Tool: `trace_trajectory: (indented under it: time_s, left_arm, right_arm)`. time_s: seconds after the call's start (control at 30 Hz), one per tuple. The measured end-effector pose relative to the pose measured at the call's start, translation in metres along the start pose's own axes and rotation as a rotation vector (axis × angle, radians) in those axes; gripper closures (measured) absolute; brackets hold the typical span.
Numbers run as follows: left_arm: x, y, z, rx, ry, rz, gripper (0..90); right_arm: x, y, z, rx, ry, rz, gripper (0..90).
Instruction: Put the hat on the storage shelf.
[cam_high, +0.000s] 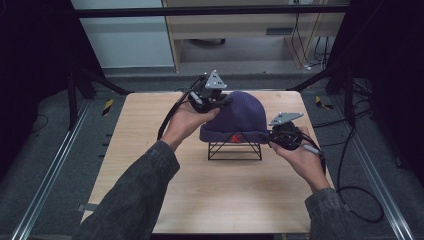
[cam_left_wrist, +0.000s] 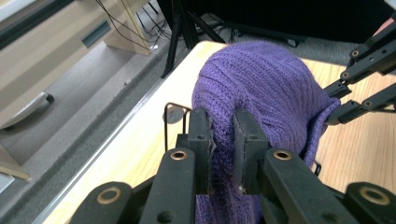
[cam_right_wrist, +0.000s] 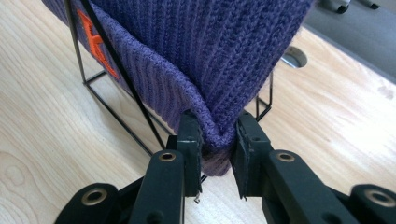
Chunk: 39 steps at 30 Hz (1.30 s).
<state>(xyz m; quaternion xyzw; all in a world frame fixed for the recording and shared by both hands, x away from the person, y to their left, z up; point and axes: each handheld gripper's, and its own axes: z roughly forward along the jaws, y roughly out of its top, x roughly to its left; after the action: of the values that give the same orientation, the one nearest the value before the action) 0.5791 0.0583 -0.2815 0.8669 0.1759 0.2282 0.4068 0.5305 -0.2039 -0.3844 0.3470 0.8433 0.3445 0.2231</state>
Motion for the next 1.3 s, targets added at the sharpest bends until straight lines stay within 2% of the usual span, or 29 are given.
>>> trace_trajectory:
  time_s: [0.2,0.7,0.87,0.97,1.1,1.3]
  left_arm:
    - [-0.002,-0.01,0.003,0.003,-0.016,-0.006,78.9]
    - [-0.011,-0.025,0.01,0.014,-0.037,0.008,78.7]
    - [-0.013,-0.031,0.012,0.008,-0.053,-0.008,78.7]
    - [-0.014,-0.034,0.014,0.009,-0.057,-0.001,78.6]
    - [-0.013,-0.039,0.015,0.0,-0.066,-0.023,78.6]
    - [-0.016,-0.04,0.014,-0.004,-0.064,-0.02,78.7]
  right_arm:
    - [0.004,-0.004,0.007,0.025,-0.001,-0.021,74.4]
    - [0.004,-0.017,0.019,0.047,0.007,-0.001,74.1]
    - [0.004,-0.022,0.022,0.05,0.012,0.01,74.1]
    - [0.004,-0.024,0.024,0.053,0.013,0.015,74.1]
    - [0.004,-0.025,0.025,0.059,0.013,0.011,74.1]
    - [0.003,-0.028,0.026,0.049,0.016,0.024,74.0]
